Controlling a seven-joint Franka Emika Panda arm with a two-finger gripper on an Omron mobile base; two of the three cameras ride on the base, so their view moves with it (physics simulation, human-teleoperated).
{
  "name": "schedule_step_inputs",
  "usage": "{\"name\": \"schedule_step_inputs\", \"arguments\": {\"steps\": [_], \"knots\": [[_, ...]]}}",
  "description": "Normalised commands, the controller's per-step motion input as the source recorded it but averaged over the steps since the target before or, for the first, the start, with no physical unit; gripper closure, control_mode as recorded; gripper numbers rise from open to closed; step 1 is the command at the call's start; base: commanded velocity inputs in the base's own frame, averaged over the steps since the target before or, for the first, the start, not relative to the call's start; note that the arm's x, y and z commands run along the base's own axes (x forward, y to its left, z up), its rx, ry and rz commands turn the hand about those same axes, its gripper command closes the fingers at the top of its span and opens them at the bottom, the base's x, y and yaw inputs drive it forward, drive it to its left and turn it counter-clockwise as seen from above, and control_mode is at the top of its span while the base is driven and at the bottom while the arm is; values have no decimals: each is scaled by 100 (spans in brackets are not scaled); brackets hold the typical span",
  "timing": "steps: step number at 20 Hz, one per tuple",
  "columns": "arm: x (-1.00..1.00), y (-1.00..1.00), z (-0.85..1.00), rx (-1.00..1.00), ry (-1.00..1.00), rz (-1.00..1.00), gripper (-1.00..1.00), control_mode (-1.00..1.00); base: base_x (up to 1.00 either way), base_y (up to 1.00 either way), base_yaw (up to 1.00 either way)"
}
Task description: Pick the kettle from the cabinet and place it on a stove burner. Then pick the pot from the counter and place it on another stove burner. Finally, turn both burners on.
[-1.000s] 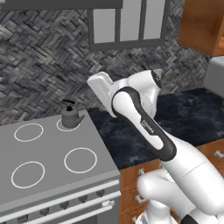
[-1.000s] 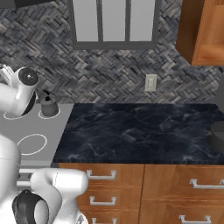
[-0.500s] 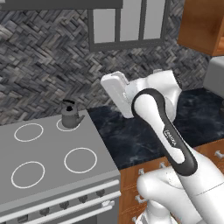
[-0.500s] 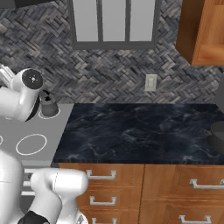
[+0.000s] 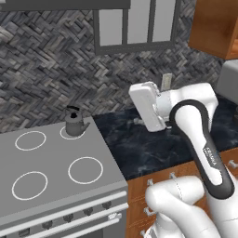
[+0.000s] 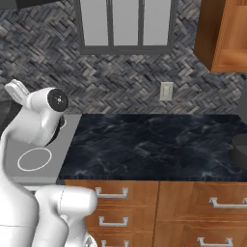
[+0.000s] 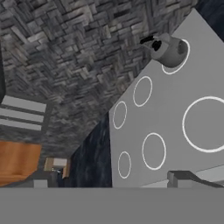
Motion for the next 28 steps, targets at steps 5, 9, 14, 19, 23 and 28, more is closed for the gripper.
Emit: {"name": "schedule_step_inputs", "arguments": {"steps": [5, 9, 14, 19, 23, 28], "knots": [[-3, -14, 0, 1, -1, 1, -100, -100, 0, 0, 0], [-5, 0, 0, 0, -2, 0, -100, -100, 0, 0, 0], [-8, 0, 0, 0, -4, -1, -100, 100, -49, -31, -8], [0, 0, 0, 0, 0, 0, -100, 100, -50, -53, -12], [0, 0, 0, 0, 0, 0, -100, 100, -38, -58, -11], [0, 0, 0, 0, 0, 0, -100, 100, -14, -72, -12]]}}
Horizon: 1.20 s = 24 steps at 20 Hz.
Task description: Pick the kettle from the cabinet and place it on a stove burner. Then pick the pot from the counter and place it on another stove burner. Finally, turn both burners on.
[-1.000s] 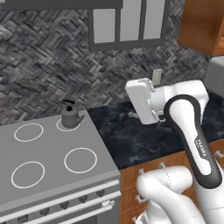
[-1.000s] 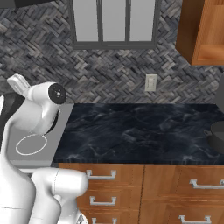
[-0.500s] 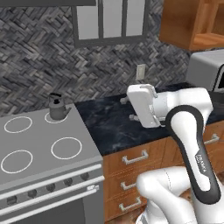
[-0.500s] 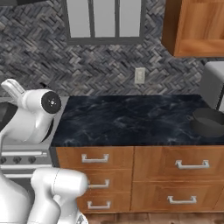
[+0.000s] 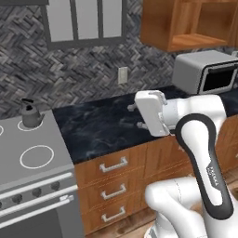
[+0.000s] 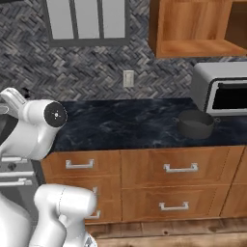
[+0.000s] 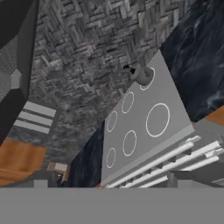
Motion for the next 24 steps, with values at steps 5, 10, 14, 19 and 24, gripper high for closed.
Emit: {"name": "schedule_step_inputs", "arguments": {"steps": [5, 10, 14, 19, 24], "knots": [[0, 0, 0, 0, 0, 0, -100, 100, 1, -72, -10], [0, 0, 0, 0, 0, 0, -100, 100, 2, -68, -8], [0, 0, 0, 0, 0, 0, -100, 100, 4, -65, -6], [0, 0, 0, 0, 0, 0, -100, 100, 18, -60, -2], [0, 0, 0, 0, 0, 0, -100, 100, 31, -54, 0]]}}
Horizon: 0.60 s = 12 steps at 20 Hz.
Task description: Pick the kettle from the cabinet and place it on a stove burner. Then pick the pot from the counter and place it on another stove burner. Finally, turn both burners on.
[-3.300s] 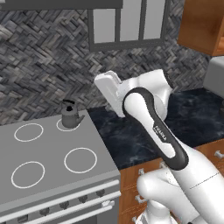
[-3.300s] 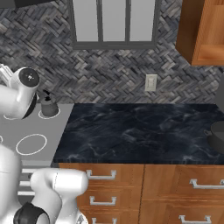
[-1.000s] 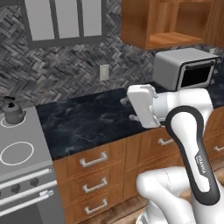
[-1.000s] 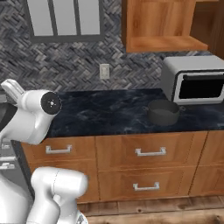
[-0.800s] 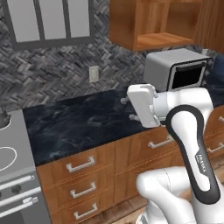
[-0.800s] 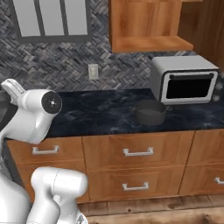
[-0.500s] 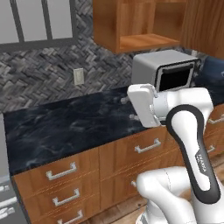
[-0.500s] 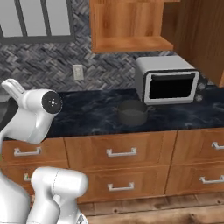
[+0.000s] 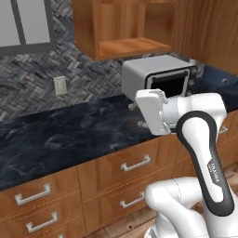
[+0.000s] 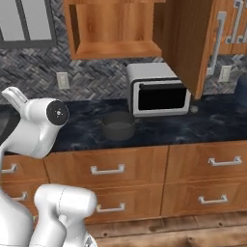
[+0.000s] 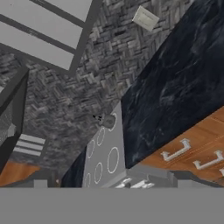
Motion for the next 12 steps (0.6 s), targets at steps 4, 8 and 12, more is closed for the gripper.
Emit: {"name": "schedule_step_inputs", "arguments": {"steps": [4, 8, 12], "knots": [[0, 0, 0, 0, 0, 0, -100, 100, 43, -41, 1], [0, 0, 0, 0, 0, 0, -100, 100, 52, -21, 3], [0, 0, 0, 0, 0, 0, -100, 100, 67, 0, 3]]}}
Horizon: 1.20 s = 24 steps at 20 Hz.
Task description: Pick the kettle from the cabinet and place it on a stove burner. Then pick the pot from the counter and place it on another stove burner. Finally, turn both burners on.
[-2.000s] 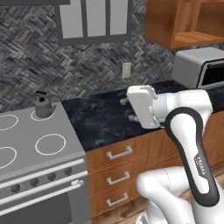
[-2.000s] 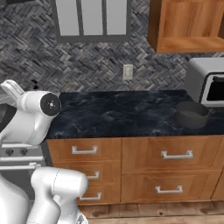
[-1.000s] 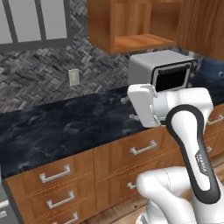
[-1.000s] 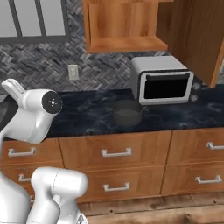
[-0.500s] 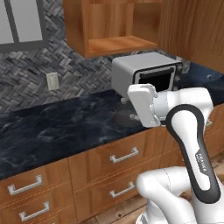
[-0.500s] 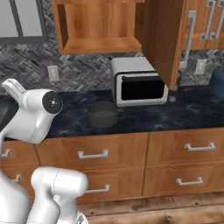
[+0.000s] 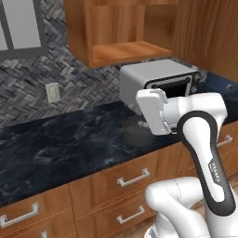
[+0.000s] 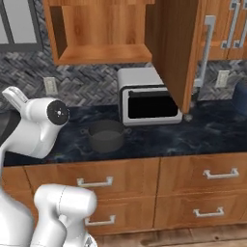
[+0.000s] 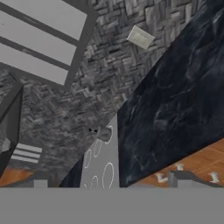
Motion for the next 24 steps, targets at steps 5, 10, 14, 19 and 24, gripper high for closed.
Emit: {"name": "schedule_step_inputs", "arguments": {"steps": [5, 10, 14, 19, 24], "knots": [[0, 0, 0, 0, 0, 0, -100, 100, 64, 0, 3], [0, 0, 0, 0, 0, 0, -100, 100, 46, 0, 2], [1, 0, 0, 0, 0, 0, -100, -100, 8, 0, 0], [0, -19, 0, 0, 1, -5, -100, -100, 0, 0, 0], [0, -38, 0, 4, 5, -9, -100, -100, 0, 0, 0]]}}
